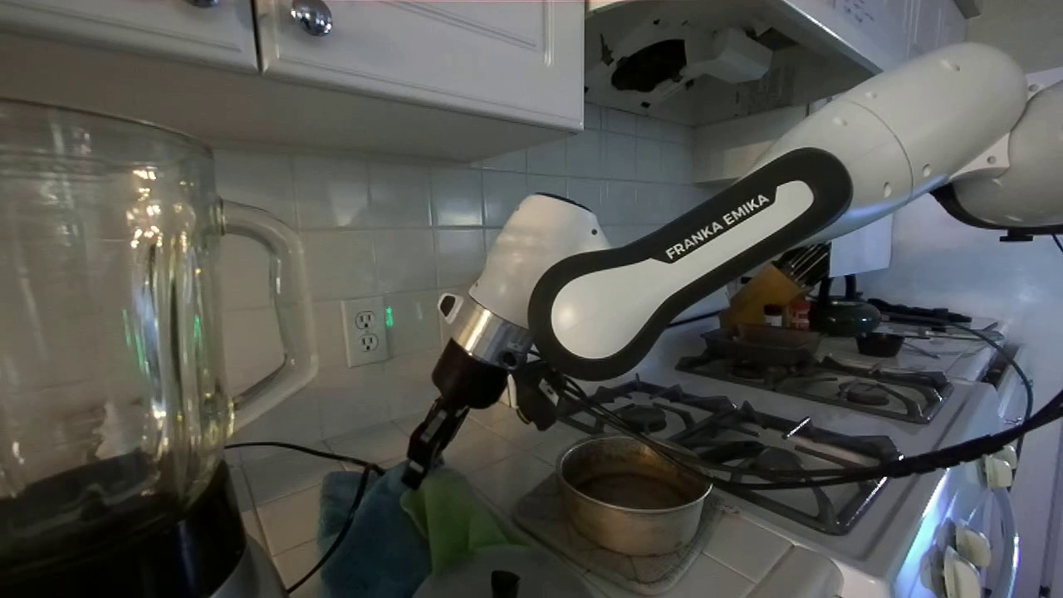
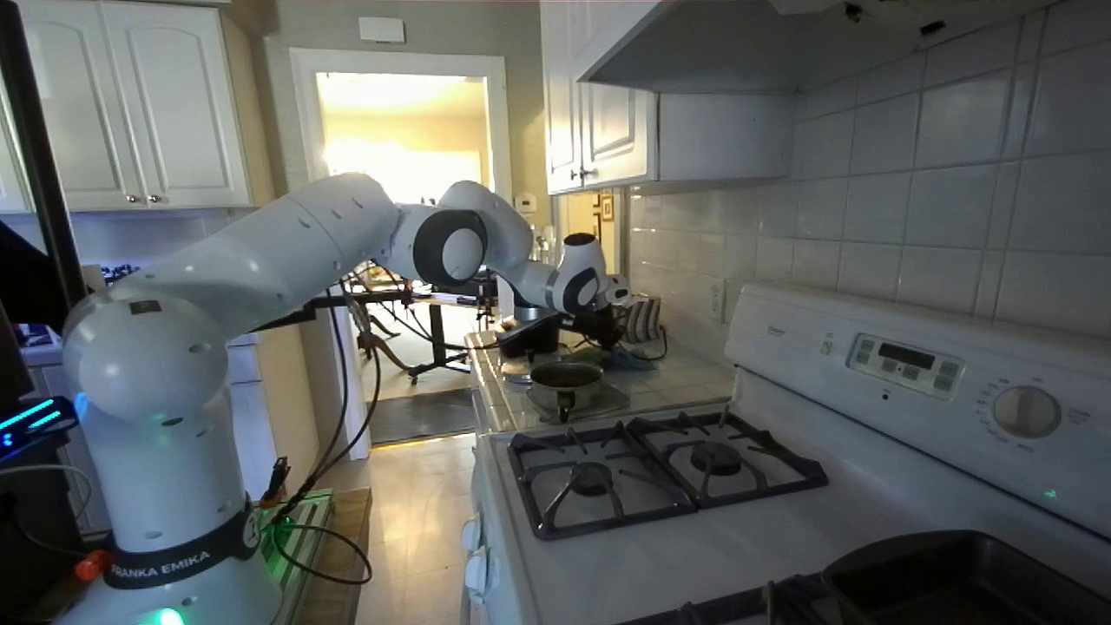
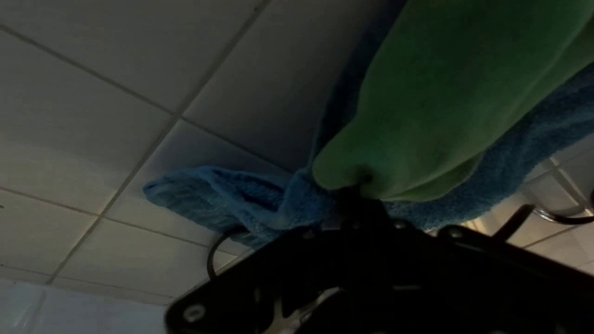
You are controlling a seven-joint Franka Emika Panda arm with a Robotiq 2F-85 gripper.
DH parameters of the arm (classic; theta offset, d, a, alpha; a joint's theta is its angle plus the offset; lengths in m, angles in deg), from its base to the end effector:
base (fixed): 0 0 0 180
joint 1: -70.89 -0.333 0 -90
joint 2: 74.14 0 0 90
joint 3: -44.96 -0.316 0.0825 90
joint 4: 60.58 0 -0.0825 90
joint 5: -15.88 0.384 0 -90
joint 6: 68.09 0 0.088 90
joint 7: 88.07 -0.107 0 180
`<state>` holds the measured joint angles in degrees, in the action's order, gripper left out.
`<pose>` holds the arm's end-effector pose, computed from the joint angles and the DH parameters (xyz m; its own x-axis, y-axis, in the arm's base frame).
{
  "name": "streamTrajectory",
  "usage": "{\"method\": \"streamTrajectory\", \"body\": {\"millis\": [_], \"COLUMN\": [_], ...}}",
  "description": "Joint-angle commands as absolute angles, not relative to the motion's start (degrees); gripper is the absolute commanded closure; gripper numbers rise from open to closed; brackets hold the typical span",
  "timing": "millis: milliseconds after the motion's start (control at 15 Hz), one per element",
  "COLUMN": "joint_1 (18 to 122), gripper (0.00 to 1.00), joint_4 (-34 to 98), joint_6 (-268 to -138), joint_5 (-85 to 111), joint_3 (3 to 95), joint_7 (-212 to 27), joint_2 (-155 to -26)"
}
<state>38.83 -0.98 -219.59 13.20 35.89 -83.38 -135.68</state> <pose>0.6507 0.4975 0.2406 0.6574 0.5489 0.5163 0.6658 -0.7440 -0.0567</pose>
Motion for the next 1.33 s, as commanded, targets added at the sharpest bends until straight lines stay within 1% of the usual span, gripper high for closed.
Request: {"method": "streamTrajectory", "body": {"millis": [0, 333, 933, 1000, 1067, 1133, 1267], "joint_1": [38.2, 38.0, 37.3, 37.1, 37.0, 36.9, 37.1], "gripper": [0.99, 0.99, 0.99, 0.91, 0.71, 0.66, 0.52], "joint_4": [-3.4, -3.2, -2.4, -2.2, -1.8, -1.5, 0.3], "joint_6": [-222.9, -227.0, -229.1, -228.5, -228.1, -228.1, -227.4], "joint_5": [13.2, 13.1, 13.1, 13.0, 13.0, 12.9, 13.2], "joint_3": [37.6, 39.4, 42.4, 42.7, 42.8, 42.9, 41.7], "joint_7": [-86.2, -88.6, -92.2, -92.5, -92.5, -92.5, -91.1], "joint_2": [-137.5, -137.5, -137.1, -136.9, -136.6, -136.2, -134.6]}}
